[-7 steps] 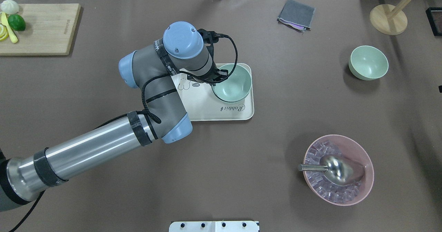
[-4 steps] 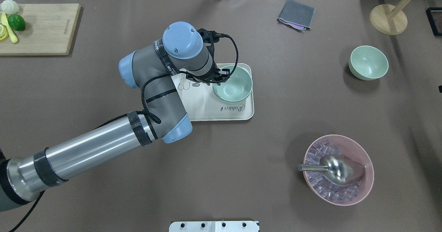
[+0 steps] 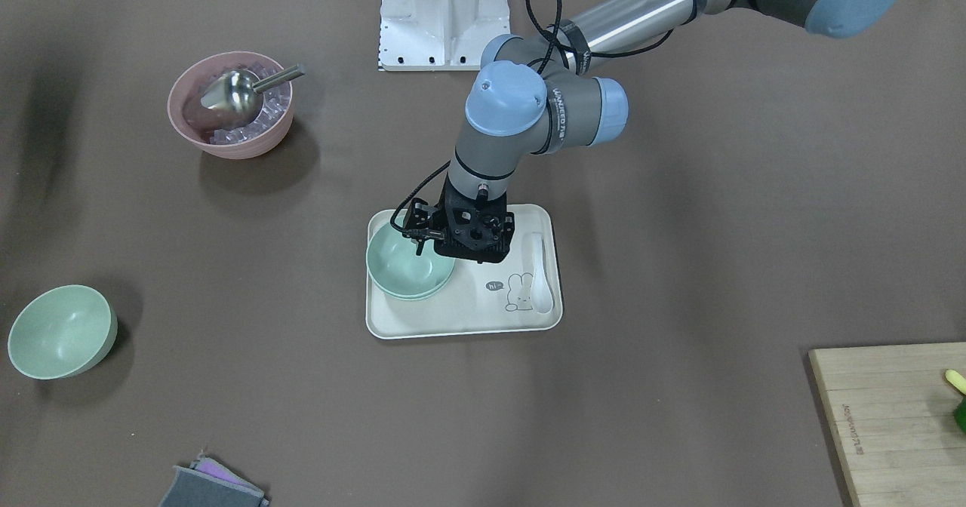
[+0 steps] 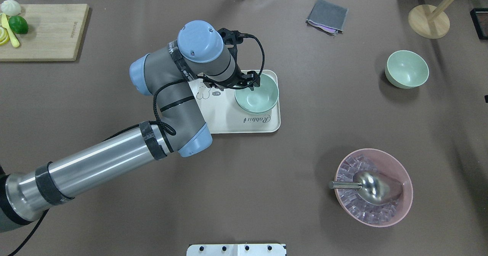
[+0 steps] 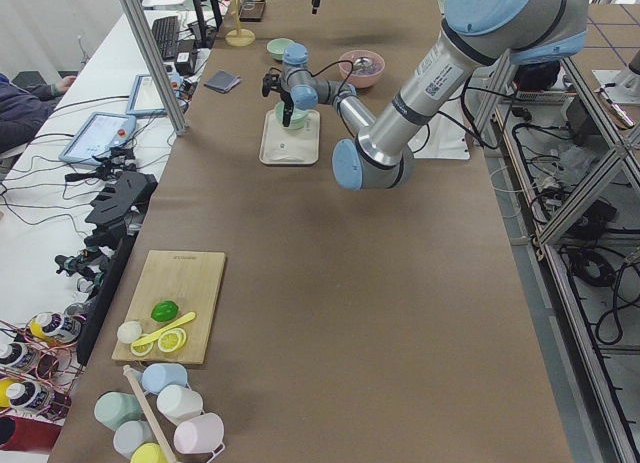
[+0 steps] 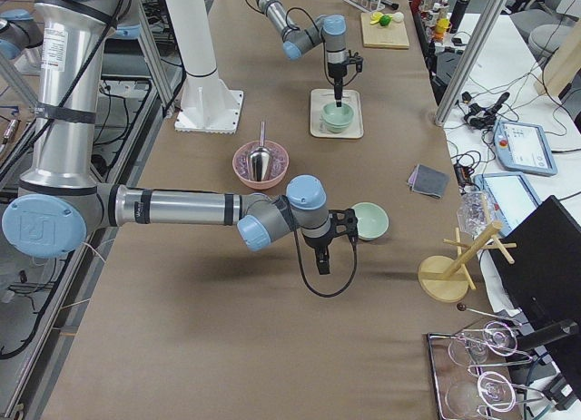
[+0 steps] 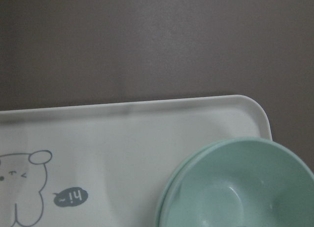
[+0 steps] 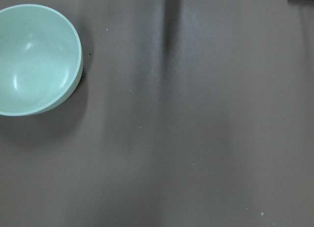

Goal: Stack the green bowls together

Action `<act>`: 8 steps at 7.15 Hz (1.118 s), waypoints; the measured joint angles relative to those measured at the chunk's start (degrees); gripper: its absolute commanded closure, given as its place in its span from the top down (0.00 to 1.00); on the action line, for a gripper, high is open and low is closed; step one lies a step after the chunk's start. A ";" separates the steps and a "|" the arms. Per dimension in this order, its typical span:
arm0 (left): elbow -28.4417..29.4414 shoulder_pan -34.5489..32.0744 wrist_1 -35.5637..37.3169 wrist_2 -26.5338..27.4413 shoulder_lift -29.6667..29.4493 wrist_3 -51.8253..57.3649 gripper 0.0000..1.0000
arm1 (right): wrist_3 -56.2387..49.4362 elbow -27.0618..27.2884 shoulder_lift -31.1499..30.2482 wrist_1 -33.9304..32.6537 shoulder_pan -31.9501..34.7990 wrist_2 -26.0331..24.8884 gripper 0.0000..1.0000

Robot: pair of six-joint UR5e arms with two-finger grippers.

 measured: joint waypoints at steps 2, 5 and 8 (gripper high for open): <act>-4.90 -2.45 3.99 -4.52 2.72 2.41 0.98 | 0.23 -1.58 0.80 -0.07 -0.06 -0.05 1.00; -21.40 -10.92 16.75 -12.33 15.24 18.72 0.98 | 0.18 -4.62 3.96 -0.18 -0.60 -0.01 1.00; -29.38 -25.41 24.88 -19.52 28.53 44.67 0.98 | 1.65 -14.53 14.83 -0.44 -1.81 0.28 1.00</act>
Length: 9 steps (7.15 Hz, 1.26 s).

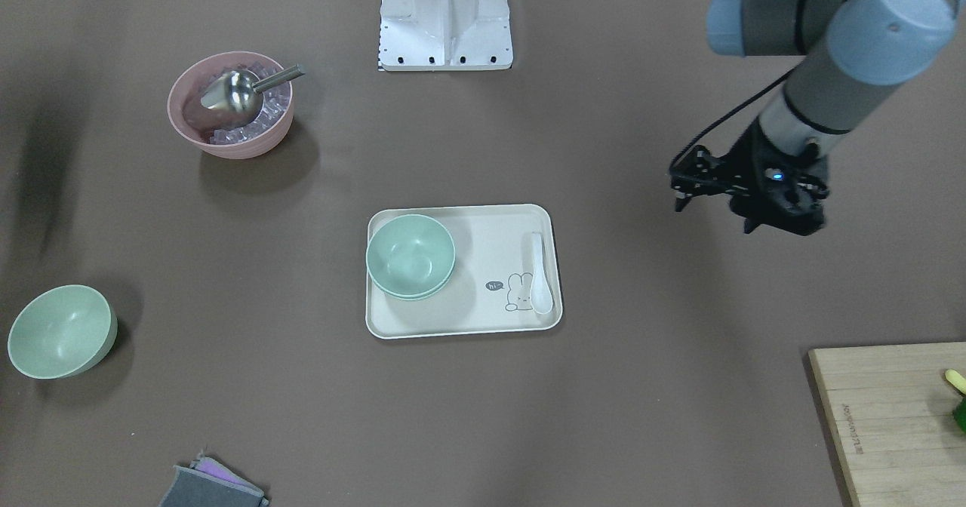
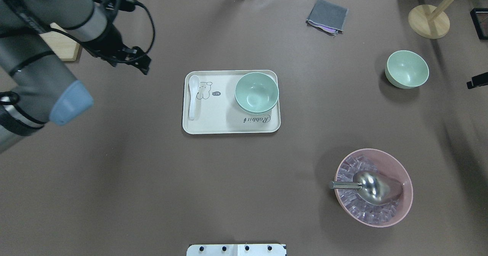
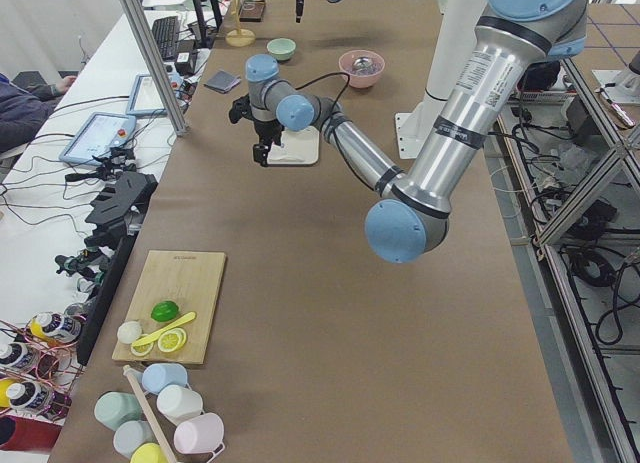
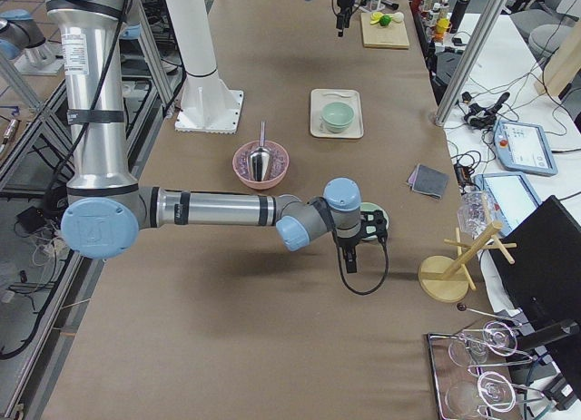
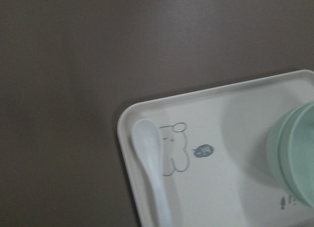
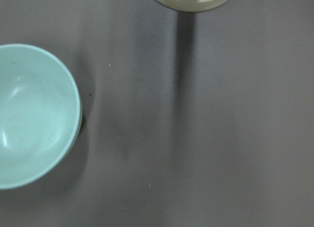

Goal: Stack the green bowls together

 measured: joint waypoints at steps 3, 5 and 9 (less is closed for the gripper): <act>0.26 -7.58 -0.01 -2.94 9.29 9.81 0.98 | 7.40 -6.63 8.84 0.03 -4.89 -0.28 0.99; 0.42 -8.06 -0.22 -2.98 10.51 10.24 0.98 | 9.20 -7.75 9.73 0.31 -6.71 -1.00 0.76; 0.31 -8.13 -0.46 -3.04 10.88 9.98 0.98 | 10.34 -7.97 8.99 0.38 -7.24 -2.47 0.31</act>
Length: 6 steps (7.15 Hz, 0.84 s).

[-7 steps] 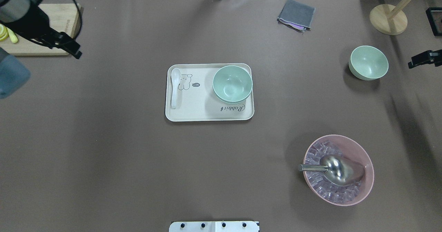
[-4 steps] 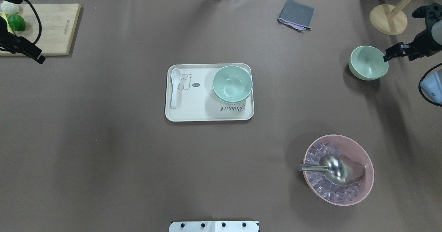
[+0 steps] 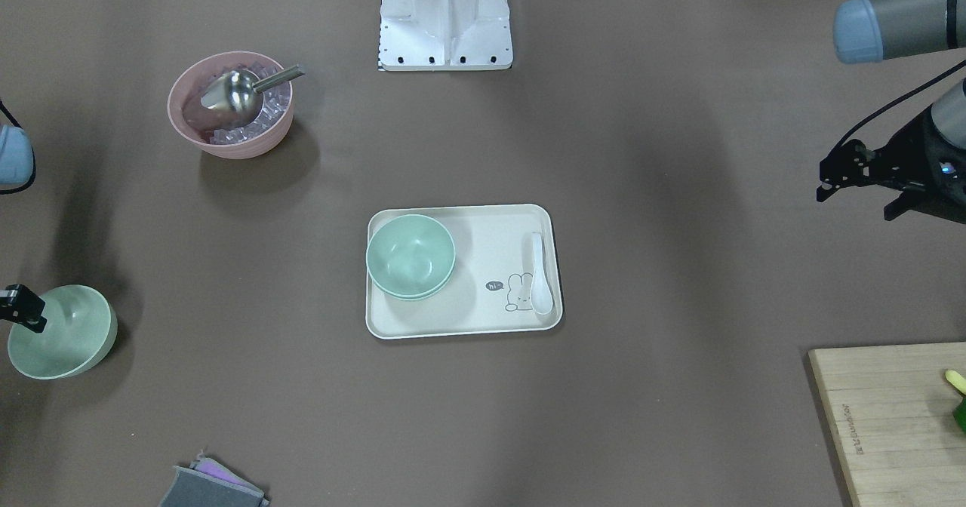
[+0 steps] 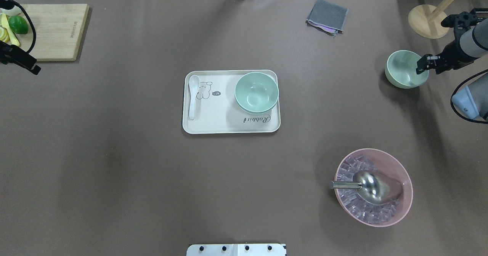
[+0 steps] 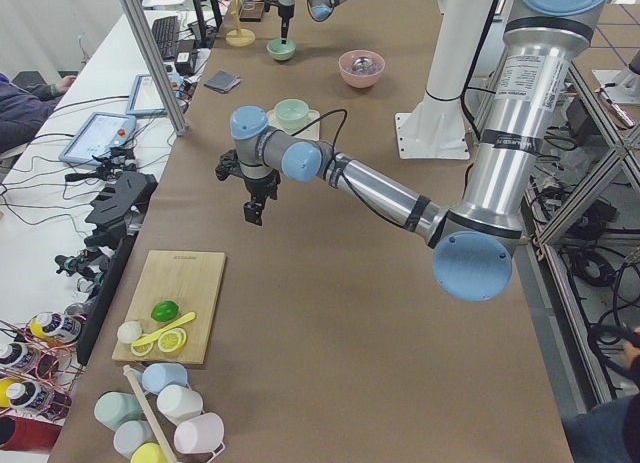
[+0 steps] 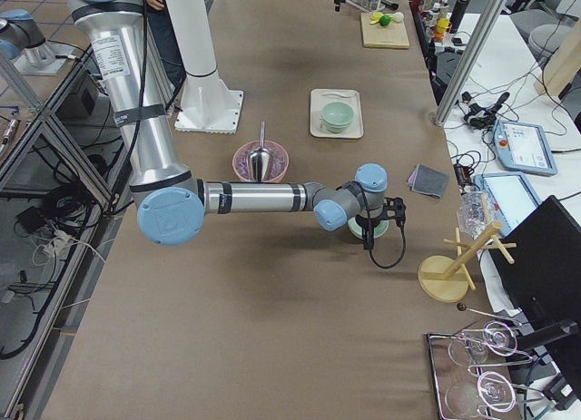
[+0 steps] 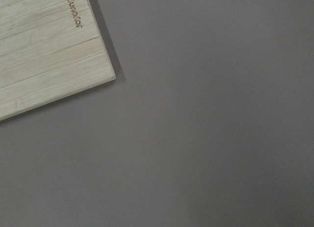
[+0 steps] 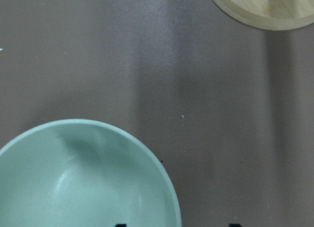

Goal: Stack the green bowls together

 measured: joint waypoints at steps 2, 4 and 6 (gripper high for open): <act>0.06 0.01 -0.03 0.00 0.02 0.01 0.98 | 0.16 0.23 -0.16 0.00 -0.01 0.03 0.22; 0.23 0.02 -0.03 0.00 0.03 0.03 0.98 | 0.18 0.39 -0.20 0.00 0.00 0.06 0.00; 0.37 0.02 -0.03 0.02 0.11 0.04 0.98 | 0.20 0.53 -0.15 0.00 0.00 0.14 0.00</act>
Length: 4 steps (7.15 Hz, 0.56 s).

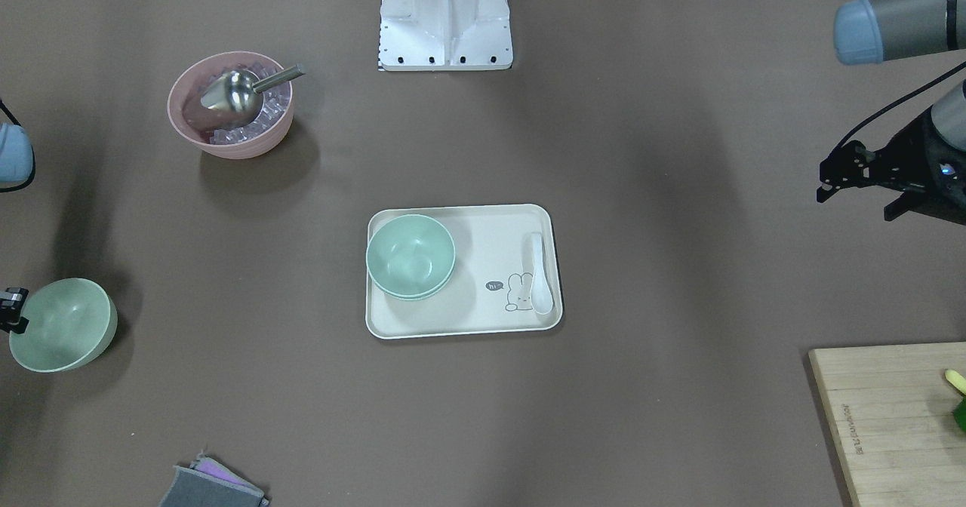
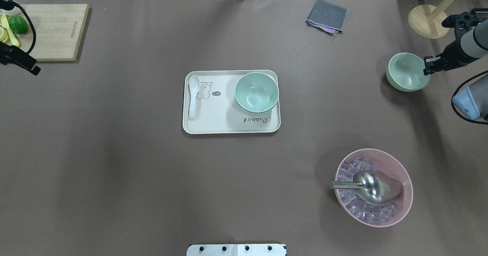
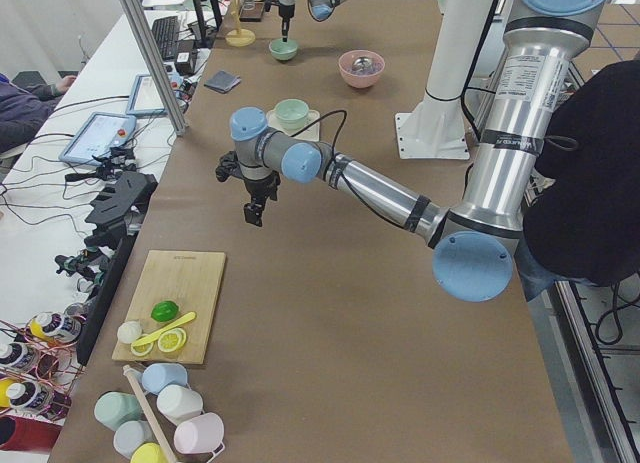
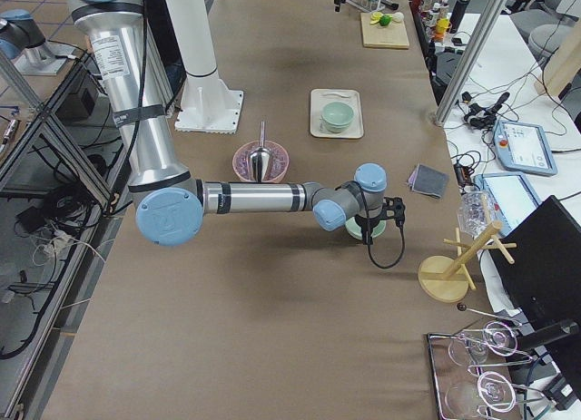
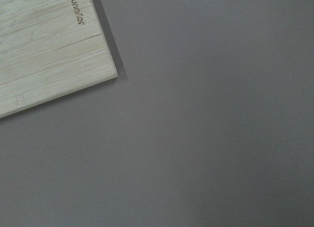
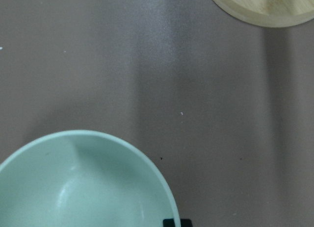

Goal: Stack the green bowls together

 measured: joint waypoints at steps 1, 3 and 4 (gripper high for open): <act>0.41 -0.01 0.04 0.02 0.14 0.00 0.98 | 0.04 0.19 0.25 -0.06 0.00 0.10 0.00; 2.78 -0.66 0.13 0.29 1.00 0.31 0.98 | 0.81 0.89 1.82 -0.52 0.00 0.84 0.00; 4.24 -1.97 0.40 0.71 1.22 1.56 0.98 | 3.51 1.92 3.25 -1.43 -0.06 1.88 0.00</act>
